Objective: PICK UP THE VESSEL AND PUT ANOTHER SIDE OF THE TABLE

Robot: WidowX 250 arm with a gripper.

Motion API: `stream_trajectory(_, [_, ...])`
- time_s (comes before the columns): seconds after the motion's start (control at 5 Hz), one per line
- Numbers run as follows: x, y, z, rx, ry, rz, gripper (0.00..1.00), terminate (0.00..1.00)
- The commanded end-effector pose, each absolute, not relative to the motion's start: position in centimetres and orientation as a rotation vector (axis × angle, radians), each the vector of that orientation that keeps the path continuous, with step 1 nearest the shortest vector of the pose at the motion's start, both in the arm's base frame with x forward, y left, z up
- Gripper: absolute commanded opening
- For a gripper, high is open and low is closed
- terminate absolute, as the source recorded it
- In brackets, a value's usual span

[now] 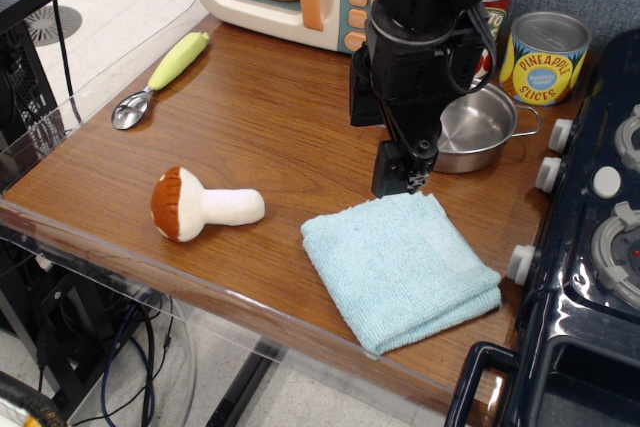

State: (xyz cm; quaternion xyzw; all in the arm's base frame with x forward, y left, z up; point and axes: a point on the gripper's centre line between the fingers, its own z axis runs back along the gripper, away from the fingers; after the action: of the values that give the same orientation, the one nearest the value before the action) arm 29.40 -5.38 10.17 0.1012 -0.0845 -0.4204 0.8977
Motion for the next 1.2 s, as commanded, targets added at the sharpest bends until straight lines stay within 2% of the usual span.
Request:
stream_trajectory(0.0, [29.4,-5.4,10.2,0.210,-0.175,-0.871,1.00,0.00])
stream_trajectory(0.4, [31.7,-4.8,10.6,-0.008,-0.252,-0.752,1.00,0.00])
stream_trajectory(0.6, [33.1,-5.1,10.6,-0.164,-0.310,-0.725,1.00,0.00])
stream_trajectory(0.8, [34.6,-5.9,10.4,-0.188,-0.333,-0.737,1.00,0.00])
stream_trajectory(1.0, [35.8,-6.7,9.9,-0.173,-0.339,-0.776,1.00,0.00])
